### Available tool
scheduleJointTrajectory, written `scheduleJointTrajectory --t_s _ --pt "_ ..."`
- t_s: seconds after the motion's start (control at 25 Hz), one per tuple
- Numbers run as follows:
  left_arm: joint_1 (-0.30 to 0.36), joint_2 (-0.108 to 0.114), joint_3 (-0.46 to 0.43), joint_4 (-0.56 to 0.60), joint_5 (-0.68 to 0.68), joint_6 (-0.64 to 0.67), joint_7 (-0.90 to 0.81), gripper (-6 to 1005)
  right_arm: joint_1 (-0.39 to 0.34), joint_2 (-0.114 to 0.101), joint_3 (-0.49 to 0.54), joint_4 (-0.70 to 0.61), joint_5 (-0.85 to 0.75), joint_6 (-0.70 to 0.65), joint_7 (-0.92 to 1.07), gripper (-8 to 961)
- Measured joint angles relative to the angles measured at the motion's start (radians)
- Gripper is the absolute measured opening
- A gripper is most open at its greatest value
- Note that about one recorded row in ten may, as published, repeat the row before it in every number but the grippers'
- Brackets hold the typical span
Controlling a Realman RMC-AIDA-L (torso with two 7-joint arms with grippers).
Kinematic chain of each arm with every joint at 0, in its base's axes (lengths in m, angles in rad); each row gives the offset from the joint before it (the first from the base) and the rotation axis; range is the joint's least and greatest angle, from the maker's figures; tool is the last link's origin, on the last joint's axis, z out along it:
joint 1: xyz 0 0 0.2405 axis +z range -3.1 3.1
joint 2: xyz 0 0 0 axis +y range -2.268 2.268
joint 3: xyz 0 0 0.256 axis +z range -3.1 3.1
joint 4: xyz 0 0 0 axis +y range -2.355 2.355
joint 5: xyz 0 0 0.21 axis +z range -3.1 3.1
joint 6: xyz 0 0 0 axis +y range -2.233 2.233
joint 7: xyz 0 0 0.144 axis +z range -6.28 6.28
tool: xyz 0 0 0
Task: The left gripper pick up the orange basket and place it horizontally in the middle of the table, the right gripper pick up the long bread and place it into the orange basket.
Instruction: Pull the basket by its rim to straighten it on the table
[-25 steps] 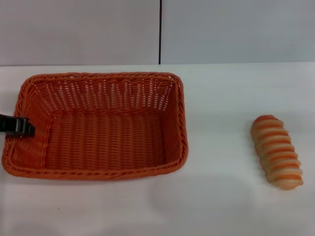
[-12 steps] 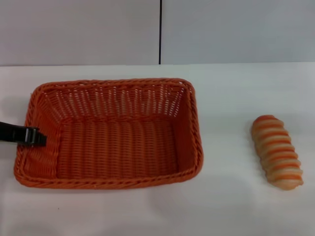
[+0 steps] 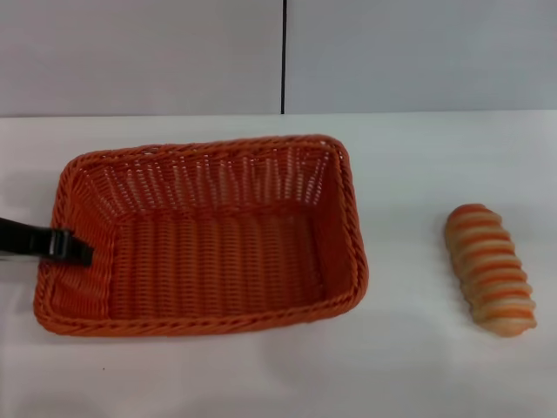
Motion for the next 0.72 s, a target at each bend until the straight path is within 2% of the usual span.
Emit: scheduleJointTrajectory --t_s 0.08,0.12,0.2,0.24,0.48,0.56,0.6,0.64,0.72 --pt "-0.004 0.001 -0.01 -0.002 -0.002 0.0 0.0 170 -0.003 0.006 0.0 -0.003 0.001 -0.001 0.0 597" --pt "-0.018 0.002 -0.049 -0.012 -0.01 0.006 0.004 183 -0.005 0.009 0.0 -0.007 0.002 -0.002 0.0 597" --pt "-0.024 0.004 -0.069 -0.018 -0.021 0.01 0.008 209 -0.01 0.017 0.0 -0.016 0.003 -0.01 0.0 597" --pt "-0.024 0.004 -0.069 -0.018 -0.021 0.01 0.008 245 -0.013 0.021 0.0 -0.021 0.003 -0.016 0.0 597" --pt "-0.059 0.008 -0.217 0.004 -0.053 0.057 0.072 463 -0.044 0.056 -0.022 -0.095 -0.004 -0.03 0.103 597" --pt "-0.069 0.007 -0.278 0.004 -0.064 0.06 0.122 534 -0.069 0.07 -0.077 -0.168 -0.011 -0.008 0.203 597" --pt "-0.069 0.007 -0.278 0.004 -0.064 0.06 0.122 569 -0.087 0.078 -0.114 -0.22 -0.018 0.01 0.261 597" --pt "-0.072 0.007 -0.326 0.003 -0.083 0.051 0.186 604 -0.109 0.085 -0.156 -0.279 -0.03 0.033 0.33 597" --pt "-0.066 0.006 -0.378 -0.009 -0.135 0.023 0.277 675 -0.152 0.088 -0.229 -0.389 -0.074 0.079 0.491 597"
